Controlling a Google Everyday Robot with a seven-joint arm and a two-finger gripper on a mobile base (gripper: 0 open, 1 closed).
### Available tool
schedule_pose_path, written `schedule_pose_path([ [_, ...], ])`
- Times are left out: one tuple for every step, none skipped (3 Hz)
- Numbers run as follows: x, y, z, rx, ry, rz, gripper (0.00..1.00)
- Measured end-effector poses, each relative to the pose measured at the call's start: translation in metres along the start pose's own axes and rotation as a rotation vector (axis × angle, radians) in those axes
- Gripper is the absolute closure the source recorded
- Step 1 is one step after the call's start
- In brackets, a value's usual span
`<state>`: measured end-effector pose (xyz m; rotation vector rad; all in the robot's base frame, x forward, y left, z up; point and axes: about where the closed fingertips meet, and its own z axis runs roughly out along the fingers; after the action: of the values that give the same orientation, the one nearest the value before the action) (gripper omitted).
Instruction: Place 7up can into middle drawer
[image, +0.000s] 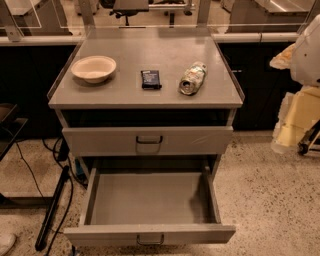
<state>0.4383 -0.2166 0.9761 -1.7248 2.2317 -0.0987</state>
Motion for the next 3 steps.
schedule_pose_path([
  [-0.005,-0.007,0.003,0.016,0.003,-0.008,0.00],
  [-0.021,-0.045,0.038,0.006,0.034,-0.012,0.00],
  [-0.021,-0.045,0.038,0.006,0.035,-0.012,0.00],
])
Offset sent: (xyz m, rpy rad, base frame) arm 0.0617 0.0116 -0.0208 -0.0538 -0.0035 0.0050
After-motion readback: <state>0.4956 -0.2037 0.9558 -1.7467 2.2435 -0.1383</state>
